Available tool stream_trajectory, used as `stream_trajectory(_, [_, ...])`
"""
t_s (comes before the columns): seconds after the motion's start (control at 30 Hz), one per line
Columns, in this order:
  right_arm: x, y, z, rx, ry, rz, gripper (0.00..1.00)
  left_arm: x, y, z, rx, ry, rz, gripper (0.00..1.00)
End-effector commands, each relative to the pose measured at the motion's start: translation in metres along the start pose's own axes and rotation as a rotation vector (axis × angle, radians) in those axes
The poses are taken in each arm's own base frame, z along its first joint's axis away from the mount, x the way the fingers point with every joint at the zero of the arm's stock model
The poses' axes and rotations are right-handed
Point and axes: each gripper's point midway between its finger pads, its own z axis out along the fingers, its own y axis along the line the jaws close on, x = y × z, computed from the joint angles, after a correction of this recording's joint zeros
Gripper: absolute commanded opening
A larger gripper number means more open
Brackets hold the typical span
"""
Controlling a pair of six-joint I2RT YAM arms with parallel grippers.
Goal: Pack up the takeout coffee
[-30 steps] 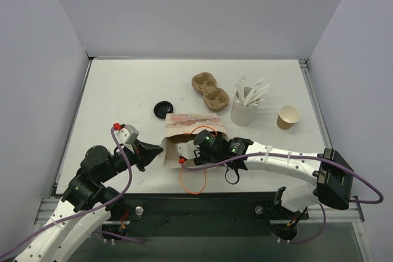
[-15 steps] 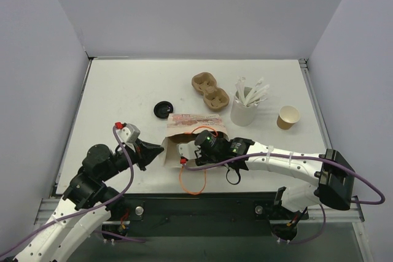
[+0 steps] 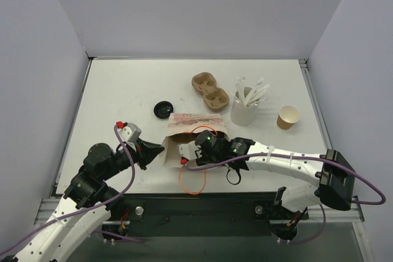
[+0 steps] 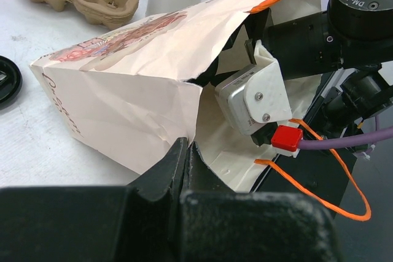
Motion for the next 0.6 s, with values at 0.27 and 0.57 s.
stream_trajectory(0.27, [0.006,-0.02,-0.023,0.044,0.005,0.04,0.36,-0.02,-0.002,0.0,0.002,-0.062,0.032,0.0])
stream_trajectory(0.57, [0.014,-0.013,-0.018,0.026,0.056,0.007,0.35,-0.021,-0.003,0.0,0.005,-0.064,0.033,0.0])
